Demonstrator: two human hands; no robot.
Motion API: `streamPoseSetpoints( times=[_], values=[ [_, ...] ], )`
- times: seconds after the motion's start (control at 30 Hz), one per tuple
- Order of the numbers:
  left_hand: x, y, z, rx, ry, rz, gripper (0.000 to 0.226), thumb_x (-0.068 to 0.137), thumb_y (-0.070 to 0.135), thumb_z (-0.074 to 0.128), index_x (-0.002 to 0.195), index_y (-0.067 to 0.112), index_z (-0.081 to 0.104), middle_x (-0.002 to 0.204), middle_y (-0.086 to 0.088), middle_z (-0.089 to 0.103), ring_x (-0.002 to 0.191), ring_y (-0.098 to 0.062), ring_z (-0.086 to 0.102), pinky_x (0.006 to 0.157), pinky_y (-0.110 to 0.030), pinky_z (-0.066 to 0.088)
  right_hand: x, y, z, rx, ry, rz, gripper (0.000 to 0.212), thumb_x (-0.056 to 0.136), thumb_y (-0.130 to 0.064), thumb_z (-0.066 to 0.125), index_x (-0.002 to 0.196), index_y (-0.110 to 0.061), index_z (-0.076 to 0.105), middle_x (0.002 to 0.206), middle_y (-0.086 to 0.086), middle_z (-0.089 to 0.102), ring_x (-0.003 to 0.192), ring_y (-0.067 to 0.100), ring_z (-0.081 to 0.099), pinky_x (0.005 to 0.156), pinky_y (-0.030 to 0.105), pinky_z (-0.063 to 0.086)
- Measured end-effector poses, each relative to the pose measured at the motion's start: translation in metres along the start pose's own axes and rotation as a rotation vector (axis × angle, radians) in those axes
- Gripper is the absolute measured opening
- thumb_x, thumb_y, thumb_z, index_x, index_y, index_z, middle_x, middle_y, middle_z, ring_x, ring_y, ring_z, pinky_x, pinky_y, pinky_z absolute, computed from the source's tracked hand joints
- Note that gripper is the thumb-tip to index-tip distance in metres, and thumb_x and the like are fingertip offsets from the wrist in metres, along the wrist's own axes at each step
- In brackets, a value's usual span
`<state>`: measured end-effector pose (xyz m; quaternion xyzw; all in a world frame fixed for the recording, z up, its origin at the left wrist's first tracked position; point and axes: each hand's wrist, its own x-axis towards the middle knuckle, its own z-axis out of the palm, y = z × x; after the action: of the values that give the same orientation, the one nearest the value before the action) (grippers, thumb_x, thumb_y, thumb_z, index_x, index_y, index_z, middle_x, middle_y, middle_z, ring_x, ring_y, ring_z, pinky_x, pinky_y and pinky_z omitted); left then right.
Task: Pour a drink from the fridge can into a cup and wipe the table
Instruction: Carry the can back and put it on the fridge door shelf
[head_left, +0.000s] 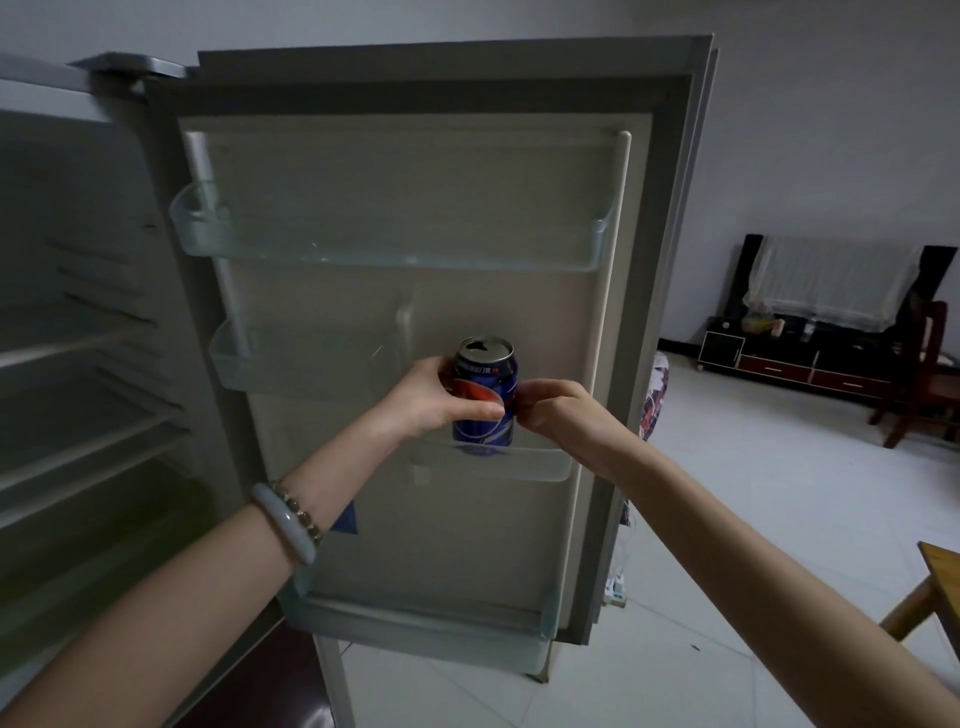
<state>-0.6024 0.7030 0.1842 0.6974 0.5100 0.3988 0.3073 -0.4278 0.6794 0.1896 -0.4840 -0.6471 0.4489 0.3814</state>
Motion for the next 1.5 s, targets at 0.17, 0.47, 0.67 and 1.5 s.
streamPoseSetpoints(
  times=[0.17,0.47,0.67,1.5],
  values=[
    [0.004,-0.006,0.005,0.039,-0.032,-0.013,0.033,0.064,0.015,0.085,0.092,0.019,0.067,0.087,0.003,0.068,0.076,-0.001,0.061,0.062,-0.002,0.044,0.006,0.002,0.003,-0.032,-0.006,0.017,0.037,0.074,0.017,0.035,0.104,0.019,0.057,0.114,0.043,0.051,0.105,0.046,0.056,0.102,0.059,0.034],
    [0.005,-0.010,0.008,0.049,-0.030,-0.024,0.053,0.061,0.029,0.086,0.108,0.017,0.064,0.102,0.000,0.069,0.092,-0.011,0.064,0.076,-0.016,0.047,0.014,0.007,0.001,-0.141,0.048,0.041,0.035,0.074,0.013,0.039,0.100,0.014,0.062,0.108,0.037,0.060,0.109,0.048,0.053,0.099,0.054,0.043],
    [-0.023,-0.010,0.012,0.133,0.122,-0.027,0.093,0.066,0.040,0.081,0.137,0.010,0.030,0.129,0.000,0.050,0.122,-0.016,0.048,0.097,-0.025,0.036,-0.005,0.014,-0.002,-0.273,0.174,-0.076,0.056,0.086,0.000,0.047,0.140,-0.003,0.036,0.138,0.015,0.048,0.128,0.025,0.045,0.108,0.037,0.037],
    [-0.075,-0.008,0.137,1.162,0.231,0.410,0.070,0.088,0.052,0.039,0.136,0.002,0.041,0.136,-0.015,0.051,0.128,-0.027,0.046,0.113,-0.047,0.019,-0.083,0.147,-0.075,-1.058,0.279,-0.662,0.052,0.090,-0.014,0.035,0.140,0.001,0.035,0.148,0.019,0.034,0.141,0.029,0.024,0.115,0.042,0.024]
  ],
)
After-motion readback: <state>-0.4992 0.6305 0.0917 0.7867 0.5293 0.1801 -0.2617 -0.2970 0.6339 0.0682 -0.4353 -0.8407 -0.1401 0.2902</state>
